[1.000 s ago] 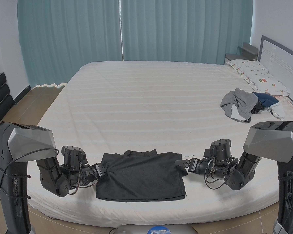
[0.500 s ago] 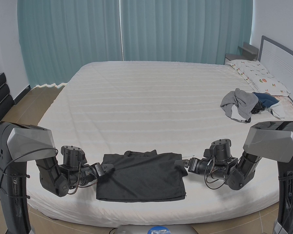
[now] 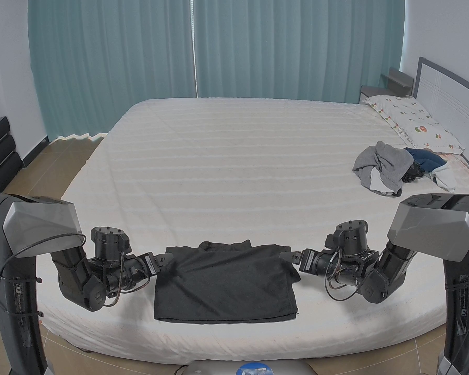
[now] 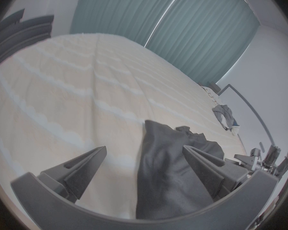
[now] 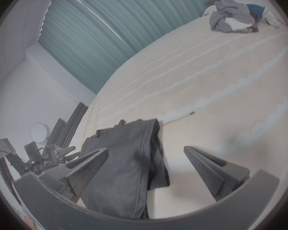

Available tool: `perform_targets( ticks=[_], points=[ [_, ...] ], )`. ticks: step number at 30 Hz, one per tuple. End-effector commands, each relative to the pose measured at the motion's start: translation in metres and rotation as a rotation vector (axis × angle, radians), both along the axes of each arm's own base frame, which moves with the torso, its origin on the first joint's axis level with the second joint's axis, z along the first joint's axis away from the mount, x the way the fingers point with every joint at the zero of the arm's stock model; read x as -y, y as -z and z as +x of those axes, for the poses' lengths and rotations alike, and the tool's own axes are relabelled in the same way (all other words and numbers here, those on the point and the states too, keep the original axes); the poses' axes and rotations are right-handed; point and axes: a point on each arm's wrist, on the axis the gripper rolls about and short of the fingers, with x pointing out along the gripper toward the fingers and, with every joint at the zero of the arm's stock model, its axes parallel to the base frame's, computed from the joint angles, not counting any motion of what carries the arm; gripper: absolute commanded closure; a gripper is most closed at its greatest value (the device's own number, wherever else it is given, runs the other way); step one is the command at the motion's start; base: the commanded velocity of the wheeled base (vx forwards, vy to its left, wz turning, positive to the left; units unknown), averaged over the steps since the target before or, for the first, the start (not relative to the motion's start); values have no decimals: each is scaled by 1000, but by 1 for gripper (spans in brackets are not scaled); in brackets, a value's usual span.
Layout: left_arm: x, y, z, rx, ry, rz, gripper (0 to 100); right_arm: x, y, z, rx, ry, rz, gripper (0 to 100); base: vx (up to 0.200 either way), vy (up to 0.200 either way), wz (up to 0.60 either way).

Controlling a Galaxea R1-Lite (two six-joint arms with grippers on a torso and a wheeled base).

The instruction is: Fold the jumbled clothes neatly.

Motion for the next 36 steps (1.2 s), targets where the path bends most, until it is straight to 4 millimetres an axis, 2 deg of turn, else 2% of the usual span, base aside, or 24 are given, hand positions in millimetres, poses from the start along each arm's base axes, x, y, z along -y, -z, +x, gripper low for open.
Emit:
perform_targets(
  ticks=[1,5,8,16,17,18,20,21,25,27,28,29,32,33,34,35,36],
  points=[
    [-2,-13,0,52,-17,27,0,-7,-6,6,38,31,-18,0,0,0,0],
    [-4,-22,2,88,-33,28,0,-11,-14,3,79,80,-54,0,0,0,0],
    [-9,-44,1,154,-66,27,0,-7,-41,-5,140,126,-60,0,0,0,0],
    [-6,-107,-7,403,-183,91,0,21,-119,-61,294,149,-99,0,0,0,0],
    [-6,-107,-7,403,-183,91,0,21,-119,-61,294,149,-99,0,0,0,0],
    [-6,-117,-11,439,-204,131,0,30,-133,-80,339,153,-131,0,0,0,0],
    [-7,-123,-14,462,-230,144,0,36,-142,-92,372,157,-151,0,0,0,0],
    [-7,-134,-20,504,-270,141,0,44,-152,-107,408,164,-175,0,0,0,0],
    [-13,-166,-51,596,-304,123,0,61,-180,-146,517,213,-218,0,0,0,0],
    [-13,-174,-64,619,-299,127,0,66,-190,-162,552,213,-238,0,0,0,0],
    [-13,-174,-64,619,-299,127,0,66,-190,-162,552,213,-238,0,0,0,0],
    [-17,-184,-88,651,-292,163,0,80,-205,-187,586,228,-260,0,0,0,0],
    [-23,-192,-116,686,-305,204,0,99,-215,-214,593,264,-274,0,0,0,0],
    [-23,-192,-116,686,-305,204,0,99,-215,-214,593,264,-274,0,0,0,0],
    [-27,-198,-132,713,-329,216,0,109,-218,-228,598,291,-279,0,0,0,0],
    [-28,-198,-136,717,-333,220,0,112,-219,-232,600,299,-280,0,0,0,0],
    [-31,-200,-147,726,-350,235,0,120,-219,-244,604,324,-285,0,0,0,0]
  ],
)
